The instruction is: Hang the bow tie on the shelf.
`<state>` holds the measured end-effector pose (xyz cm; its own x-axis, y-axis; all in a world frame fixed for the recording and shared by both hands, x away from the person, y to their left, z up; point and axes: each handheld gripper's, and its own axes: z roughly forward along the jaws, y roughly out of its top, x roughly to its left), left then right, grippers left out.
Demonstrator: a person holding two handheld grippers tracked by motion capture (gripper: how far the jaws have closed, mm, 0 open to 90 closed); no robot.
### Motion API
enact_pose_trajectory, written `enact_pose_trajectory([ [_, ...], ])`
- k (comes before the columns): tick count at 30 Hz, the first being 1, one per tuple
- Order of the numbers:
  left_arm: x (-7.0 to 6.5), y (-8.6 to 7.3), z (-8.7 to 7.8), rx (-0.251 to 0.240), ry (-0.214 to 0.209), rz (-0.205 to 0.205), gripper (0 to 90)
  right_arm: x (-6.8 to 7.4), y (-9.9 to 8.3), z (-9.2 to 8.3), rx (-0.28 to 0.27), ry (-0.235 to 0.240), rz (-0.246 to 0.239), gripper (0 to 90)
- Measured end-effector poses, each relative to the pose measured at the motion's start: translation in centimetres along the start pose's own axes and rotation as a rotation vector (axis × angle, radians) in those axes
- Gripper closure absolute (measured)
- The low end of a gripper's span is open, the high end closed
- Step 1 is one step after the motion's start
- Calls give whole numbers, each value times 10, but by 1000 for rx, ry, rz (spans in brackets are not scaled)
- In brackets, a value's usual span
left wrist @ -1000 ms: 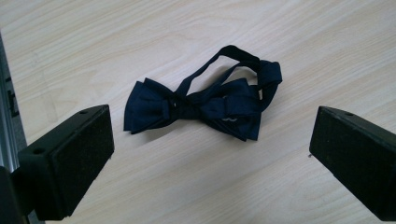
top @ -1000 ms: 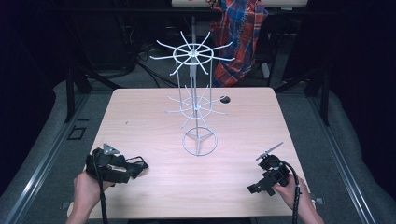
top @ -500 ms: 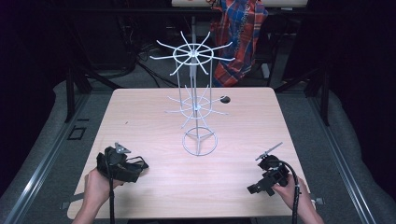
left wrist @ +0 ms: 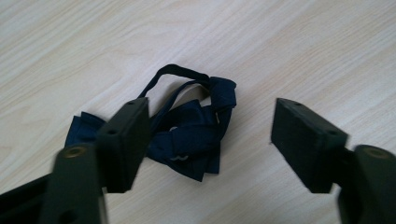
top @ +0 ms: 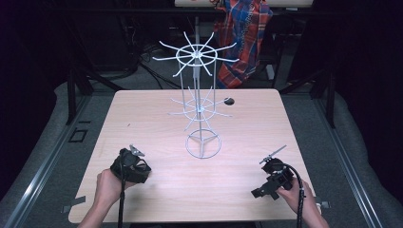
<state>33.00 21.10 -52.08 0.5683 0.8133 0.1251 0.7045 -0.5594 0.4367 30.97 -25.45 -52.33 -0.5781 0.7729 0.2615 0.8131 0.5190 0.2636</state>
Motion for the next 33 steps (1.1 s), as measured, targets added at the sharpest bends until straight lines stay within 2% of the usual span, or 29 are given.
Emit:
enact_pose_trajectory([
  [2, -2, 2, 2, 5, -13, 6, 359, 0, 0, 0, 0, 0, 2, 79],
  [5, -4, 4, 5, 17, -10, 24, 432, 0, 0, 0, 1, 0, 1, 79],
  [9, -6, 6, 9, 36, -29, 25, 519, -1, 0, 0, 12, -9, -6, 79],
  [12, -8, 7, 13, 55, -25, 28, 580, -1, 0, 0, 15, -12, -10, 79],
  [17, -8, 9, 17, 74, -35, 30, 655, 0, 0, 0, 1, -1, 2, 79],
  [19, -9, 11, 20, 89, -35, 35, 670, -1, 0, -1, 17, -9, -14, 79],
  [23, -11, 13, 26, 112, -31, 37, 715, 0, -1, 0, -2, -3, -2, 79],
  [27, -10, 13, 29, 115, -45, 29, 785, -1, 0, -1, 12, -9, -14, 79],
  [33, -8, 11, 31, 136, -57, 35, 820, 1, 0, 0, 11, -4, -12, 79],
])
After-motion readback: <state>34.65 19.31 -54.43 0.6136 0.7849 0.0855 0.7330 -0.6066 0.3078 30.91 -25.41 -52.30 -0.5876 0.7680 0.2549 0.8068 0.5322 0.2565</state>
